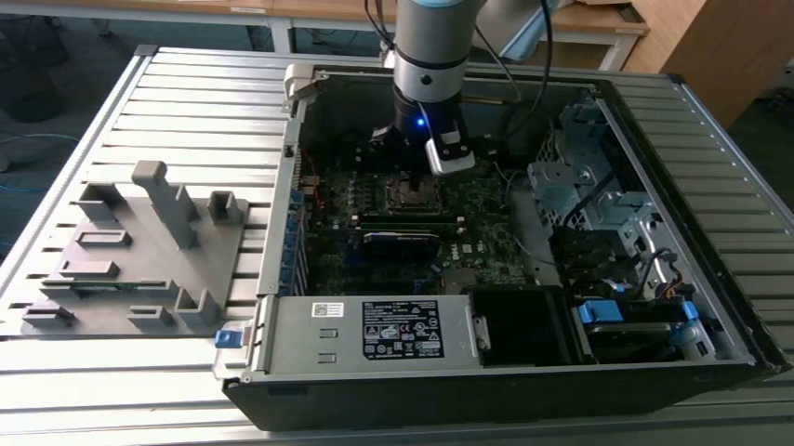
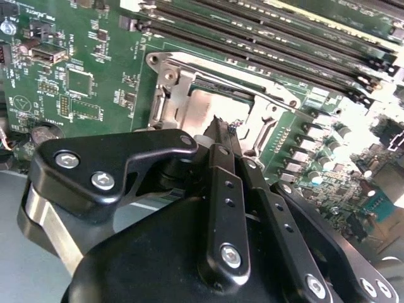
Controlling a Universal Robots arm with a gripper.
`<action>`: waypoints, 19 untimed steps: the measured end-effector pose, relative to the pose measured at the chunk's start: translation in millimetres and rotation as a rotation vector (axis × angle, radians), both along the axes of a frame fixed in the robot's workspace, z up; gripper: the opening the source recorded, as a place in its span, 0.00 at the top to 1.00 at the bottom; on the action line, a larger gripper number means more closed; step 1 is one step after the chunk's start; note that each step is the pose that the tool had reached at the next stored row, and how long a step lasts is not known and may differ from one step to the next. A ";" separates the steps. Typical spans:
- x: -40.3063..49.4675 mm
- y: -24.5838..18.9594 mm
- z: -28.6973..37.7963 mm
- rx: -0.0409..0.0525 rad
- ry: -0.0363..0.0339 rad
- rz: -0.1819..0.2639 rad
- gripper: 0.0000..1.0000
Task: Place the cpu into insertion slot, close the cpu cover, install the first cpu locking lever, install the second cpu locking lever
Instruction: 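Install the first cpu locking lever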
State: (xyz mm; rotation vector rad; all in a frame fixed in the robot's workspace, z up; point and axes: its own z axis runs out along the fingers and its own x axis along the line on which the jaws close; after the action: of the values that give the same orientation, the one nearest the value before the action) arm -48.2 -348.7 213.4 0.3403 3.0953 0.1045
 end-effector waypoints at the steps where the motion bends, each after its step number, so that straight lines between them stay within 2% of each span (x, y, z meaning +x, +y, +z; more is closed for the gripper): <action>1: 0.8 0.0 -0.1 -0.0001 0.0001 0.008 0.90; 9: 2.3 0.0 -0.5 0.0007 0.0019 0.068 0.90; 16: 2.2 0.0 7.5 0.0006 0.0044 0.072 0.90; 19: 2.3 0.0 8.3 0.0008 0.0043 0.072 0.90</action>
State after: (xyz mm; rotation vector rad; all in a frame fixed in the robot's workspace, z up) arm -45.9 -348.6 221.7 0.2287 3.1123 0.1066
